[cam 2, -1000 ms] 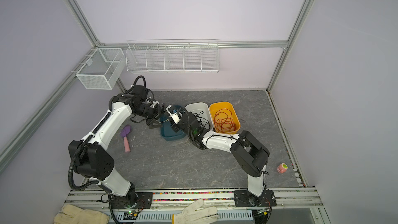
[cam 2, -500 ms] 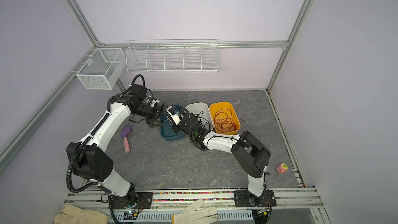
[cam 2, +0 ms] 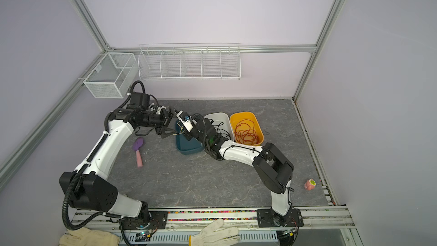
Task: Untangle the cables
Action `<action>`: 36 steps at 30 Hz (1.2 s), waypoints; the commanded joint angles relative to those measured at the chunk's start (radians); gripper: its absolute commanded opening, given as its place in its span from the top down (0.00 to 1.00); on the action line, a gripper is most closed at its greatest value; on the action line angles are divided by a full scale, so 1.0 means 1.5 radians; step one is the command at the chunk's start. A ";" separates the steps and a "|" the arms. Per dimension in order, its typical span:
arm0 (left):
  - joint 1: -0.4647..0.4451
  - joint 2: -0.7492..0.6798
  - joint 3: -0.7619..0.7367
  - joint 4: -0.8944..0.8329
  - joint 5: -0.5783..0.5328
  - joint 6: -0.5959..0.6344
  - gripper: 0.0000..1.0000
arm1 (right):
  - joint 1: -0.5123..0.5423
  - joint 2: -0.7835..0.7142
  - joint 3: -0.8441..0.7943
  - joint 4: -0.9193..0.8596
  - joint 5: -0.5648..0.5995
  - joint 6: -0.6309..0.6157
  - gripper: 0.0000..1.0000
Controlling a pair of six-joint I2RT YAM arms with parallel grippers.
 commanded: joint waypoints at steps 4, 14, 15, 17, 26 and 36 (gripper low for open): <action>0.008 -0.098 -0.025 0.371 0.149 -0.216 0.01 | -0.003 0.067 -0.056 -0.210 -0.041 -0.013 0.93; 0.049 -0.112 -0.052 0.551 0.158 -0.350 0.01 | -0.011 0.078 -0.057 -0.230 -0.043 -0.024 0.93; 0.050 -0.110 -0.054 0.573 0.159 -0.365 0.01 | -0.016 0.074 -0.067 -0.217 -0.044 -0.018 0.94; 0.054 -0.108 -0.049 0.581 0.163 -0.372 0.01 | -0.028 0.070 -0.074 -0.213 -0.055 -0.004 0.94; 0.063 -0.147 -0.016 0.258 0.101 -0.121 0.01 | -0.043 0.017 -0.128 -0.170 -0.053 0.013 0.93; 0.085 -0.213 -0.133 0.298 0.151 -0.116 0.01 | -0.052 -0.030 -0.095 -0.318 0.087 -0.020 0.93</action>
